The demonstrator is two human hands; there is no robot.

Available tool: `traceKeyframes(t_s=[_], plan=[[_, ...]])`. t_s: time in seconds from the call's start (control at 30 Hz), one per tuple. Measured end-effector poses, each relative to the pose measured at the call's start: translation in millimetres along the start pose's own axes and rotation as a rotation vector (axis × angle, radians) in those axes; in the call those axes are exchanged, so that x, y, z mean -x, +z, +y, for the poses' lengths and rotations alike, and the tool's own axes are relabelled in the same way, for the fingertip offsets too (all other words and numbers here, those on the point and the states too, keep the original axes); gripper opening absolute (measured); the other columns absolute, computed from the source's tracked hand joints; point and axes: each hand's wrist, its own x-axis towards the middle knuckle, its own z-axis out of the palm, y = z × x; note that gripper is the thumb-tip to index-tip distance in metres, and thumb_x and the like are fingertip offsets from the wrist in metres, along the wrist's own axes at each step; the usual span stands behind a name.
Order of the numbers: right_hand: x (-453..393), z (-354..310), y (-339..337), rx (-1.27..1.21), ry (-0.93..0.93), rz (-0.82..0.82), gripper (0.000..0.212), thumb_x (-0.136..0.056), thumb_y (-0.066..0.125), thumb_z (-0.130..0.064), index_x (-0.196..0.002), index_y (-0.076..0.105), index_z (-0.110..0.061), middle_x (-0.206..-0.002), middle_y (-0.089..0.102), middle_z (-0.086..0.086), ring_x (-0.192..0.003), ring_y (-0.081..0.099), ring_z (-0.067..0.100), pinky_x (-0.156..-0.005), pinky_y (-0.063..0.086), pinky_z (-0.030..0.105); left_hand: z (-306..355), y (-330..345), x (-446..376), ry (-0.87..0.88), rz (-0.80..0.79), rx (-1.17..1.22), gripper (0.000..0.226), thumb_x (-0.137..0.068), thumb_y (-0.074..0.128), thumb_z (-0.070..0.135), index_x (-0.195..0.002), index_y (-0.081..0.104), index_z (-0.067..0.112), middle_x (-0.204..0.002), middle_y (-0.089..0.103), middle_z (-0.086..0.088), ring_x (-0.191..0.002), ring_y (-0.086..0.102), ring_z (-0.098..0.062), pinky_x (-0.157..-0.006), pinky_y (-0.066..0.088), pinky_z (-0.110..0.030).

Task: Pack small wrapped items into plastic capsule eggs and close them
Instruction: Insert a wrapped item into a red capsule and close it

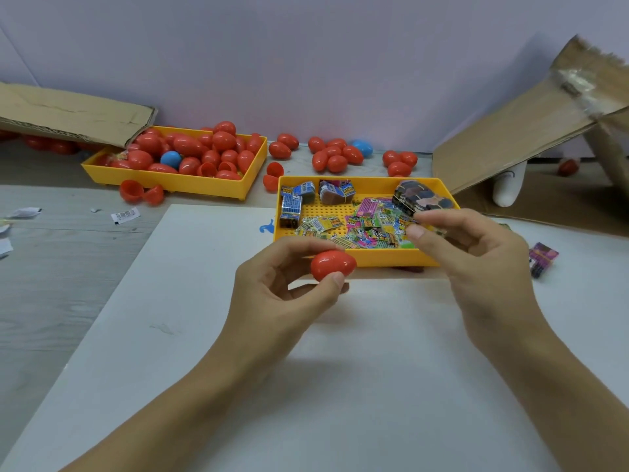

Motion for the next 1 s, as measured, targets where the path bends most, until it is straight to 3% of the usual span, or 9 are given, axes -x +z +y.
traceKeyframes(t_s=[0.13,0.23,0.33,0.57,0.77,0.9,1.0], plan=[[6,-8,4,-0.242,0.154,-0.167,0.039,-0.064,0.077,-0.020,-0.103,0.073,-0.018,-0.071,0.072,0.001,-0.064,0.066,0.011,-0.049,0.043,0.017,1,3,-2,-0.027,-0.021,0.081,0.028,-0.085,0.062,0.008,-0.105,0.076,0.022,-0.105,0.071,-0.011,-0.095,0.071,-0.028,-0.071,0.061,-0.033],[11,-9,10,-0.255,0.223,-0.278,0.048,-0.061,0.077,-0.020,-0.108,0.071,-0.016,-0.071,0.072,0.006,-0.065,0.067,0.014,-0.050,0.045,0.019,1,5,-2,-0.028,-0.052,0.069,0.033,-0.090,0.057,0.010,-0.112,0.075,0.027,-0.111,0.067,-0.012,-0.098,0.069,-0.025,-0.077,0.060,-0.031],[17,-8,15,-0.176,0.229,-0.344,0.043,-0.064,0.077,-0.021,-0.107,0.071,-0.016,-0.074,0.074,0.010,-0.066,0.069,0.015,-0.051,0.045,0.019,1,4,-1,-0.008,-0.094,0.016,0.028,-0.092,0.055,0.009,-0.105,0.077,0.020,-0.111,0.065,-0.005,-0.101,0.068,-0.027,-0.079,0.059,-0.031],[20,-12,18,-0.074,0.241,-0.356,0.037,-0.066,0.075,-0.036,-0.098,0.074,-0.017,-0.075,0.076,0.009,-0.058,0.066,0.014,-0.046,0.040,0.017,2,5,1,0.014,-0.105,-0.109,0.028,-0.080,0.074,0.015,-0.108,0.074,0.016,-0.113,0.062,-0.003,-0.103,0.067,-0.018,-0.082,0.056,-0.022],[25,-15,20,-0.075,0.280,-0.425,0.032,-0.068,0.074,-0.032,-0.096,0.074,-0.016,-0.062,0.070,0.005,-0.053,0.061,0.012,-0.045,0.038,0.015,2,5,0,-0.016,-0.098,-0.096,0.029,-0.075,0.077,0.016,-0.104,0.076,0.021,-0.112,0.061,-0.002,-0.103,0.066,-0.021,-0.083,0.056,-0.025],[26,-16,22,-0.082,0.305,-0.425,0.038,-0.069,0.074,-0.035,-0.100,0.070,-0.012,-0.077,0.076,0.011,-0.052,0.060,0.014,-0.044,0.038,0.015,2,8,2,0.012,-0.077,-0.150,0.031,-0.073,0.081,0.019,-0.103,0.076,0.015,-0.112,0.061,-0.002,-0.104,0.067,-0.022,-0.083,0.058,-0.027],[27,-14,24,-0.088,0.326,-0.414,0.042,-0.069,0.074,-0.038,-0.103,0.068,-0.014,-0.074,0.075,0.008,-0.050,0.059,0.013,-0.043,0.037,0.015,2,7,2,-0.016,-0.052,-0.148,0.027,-0.071,0.085,0.023,-0.095,0.078,0.014,-0.111,0.061,-0.004,-0.101,0.068,-0.015,-0.080,0.058,-0.023]])
